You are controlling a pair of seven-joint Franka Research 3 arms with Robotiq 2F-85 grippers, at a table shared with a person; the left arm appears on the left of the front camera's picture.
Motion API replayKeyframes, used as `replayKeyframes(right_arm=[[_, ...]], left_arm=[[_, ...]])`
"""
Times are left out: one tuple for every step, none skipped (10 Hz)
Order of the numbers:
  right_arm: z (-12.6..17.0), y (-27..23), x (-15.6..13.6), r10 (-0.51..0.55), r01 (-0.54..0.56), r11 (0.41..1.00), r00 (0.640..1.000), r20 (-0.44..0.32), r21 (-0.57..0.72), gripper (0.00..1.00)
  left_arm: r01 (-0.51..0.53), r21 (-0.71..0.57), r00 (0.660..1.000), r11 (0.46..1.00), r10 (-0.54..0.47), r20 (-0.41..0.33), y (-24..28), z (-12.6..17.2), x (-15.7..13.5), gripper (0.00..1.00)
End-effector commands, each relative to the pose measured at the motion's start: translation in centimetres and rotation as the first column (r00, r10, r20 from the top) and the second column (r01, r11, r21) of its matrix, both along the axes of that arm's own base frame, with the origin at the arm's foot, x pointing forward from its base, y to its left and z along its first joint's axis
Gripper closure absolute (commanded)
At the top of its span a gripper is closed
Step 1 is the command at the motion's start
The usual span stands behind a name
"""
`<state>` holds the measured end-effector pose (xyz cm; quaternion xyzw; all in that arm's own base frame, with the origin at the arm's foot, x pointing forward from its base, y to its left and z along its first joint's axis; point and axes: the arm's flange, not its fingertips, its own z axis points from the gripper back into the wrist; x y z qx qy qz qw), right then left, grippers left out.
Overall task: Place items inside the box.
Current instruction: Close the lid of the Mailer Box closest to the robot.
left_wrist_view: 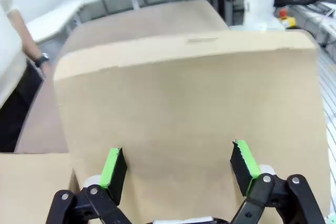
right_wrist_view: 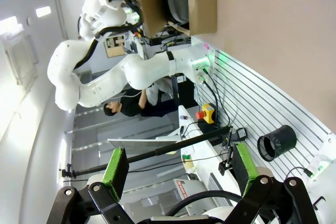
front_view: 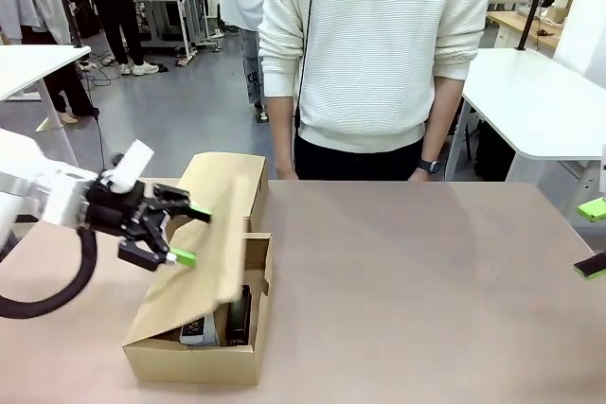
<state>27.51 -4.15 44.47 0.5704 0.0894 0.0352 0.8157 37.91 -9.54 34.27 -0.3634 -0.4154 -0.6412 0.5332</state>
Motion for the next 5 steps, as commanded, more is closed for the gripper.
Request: replayKeyframes(right_arm=[[0.7, 0.0, 0.0, -0.010, 0.010, 1.000, 1.000, -0.016, 0.012, 0.00], [0.7, 0.0, 0.0, -0.010, 0.010, 1.000, 1.000, -0.016, 0.012, 0.00], [0.7, 0.0, 0.0, -0.010, 0.010, 1.000, 1.000, -0.016, 0.012, 0.00], [0.7, 0.0, 0.0, -0.010, 0.010, 1.000, 1.000, -0.016, 0.012, 0.00], [0.7, 0.0, 0.0, -0.010, 0.010, 1.000, 1.000, -0.016, 0.012, 0.00]], left_arm=[[0.017, 0.081, 1.000, 0.997, -0.016, -0.016, -1.1, -2.9, -10.3, 0.00], [0.030, 0.106, 0.999, 0.994, -0.027, -0.031, -1.2, -3.3, -10.6, 0.00], [0.031, 0.131, 0.999, 0.991, -0.027, -0.031, -0.9, -3.6, -10.6, 0.00], [0.016, 0.140, 0.999, 0.990, -0.011, -0.038, -0.4, -3.6, -10.4, 0.00], [0.006, 0.154, 0.999, 0.988, 0.000, -0.042, 0.1, -3.6, -10.1, 0.00]])
